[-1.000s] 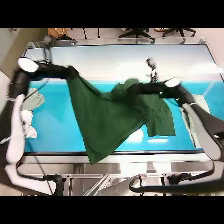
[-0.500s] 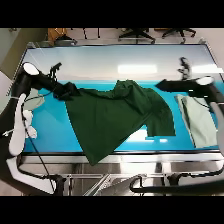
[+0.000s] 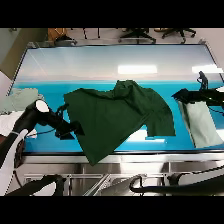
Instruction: Fold the shirts.
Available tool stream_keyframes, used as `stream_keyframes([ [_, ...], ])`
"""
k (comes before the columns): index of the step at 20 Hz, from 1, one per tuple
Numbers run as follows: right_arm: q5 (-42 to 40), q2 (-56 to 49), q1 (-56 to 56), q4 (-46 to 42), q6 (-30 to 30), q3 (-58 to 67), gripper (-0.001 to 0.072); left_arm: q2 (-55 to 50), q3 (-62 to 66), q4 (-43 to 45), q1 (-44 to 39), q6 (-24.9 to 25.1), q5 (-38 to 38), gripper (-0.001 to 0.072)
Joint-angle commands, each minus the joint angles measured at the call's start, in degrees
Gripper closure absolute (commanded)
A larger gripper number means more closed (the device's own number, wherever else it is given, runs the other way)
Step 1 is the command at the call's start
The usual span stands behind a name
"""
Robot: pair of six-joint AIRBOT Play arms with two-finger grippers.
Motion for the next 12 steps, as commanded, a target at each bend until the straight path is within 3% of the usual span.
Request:
stream_keyframes([
  [1, 1.46, -3.43, 0.17, -0.50, 0.17, 0.04, 0.0340, 7.21, -11.15, 0.37, -2.43, -3.43, 5.46, 0.0068],
  [6, 1.31, -4.94, 0.44, -0.46, -0.96, 0.04, 0.0341, 7.85, -19.04, -3.10, -7.93, -4.37, 16.39, 0.0068],
  [9, 1.27, -4.94, 0.44, -0.46, -1.29, 0.04, 0.0341, 2.45, -18.78, -8.37, -10.29, -1.57, 25.20, 0.0068],
  [11, 1.29, -4.94, 0.44, -0.46, -1.29, 0.04, 0.0341, -1.79, -15.69, -8.68, -10.80, -0.09, 27.02, 0.0081],
  [12, 1.31, -4.94, 0.44, -0.46, -1.29, 0.04, 0.0341, -3.52, -13.38, -8.61, -10.75, 0.59, 26.99, 0.0270],
])
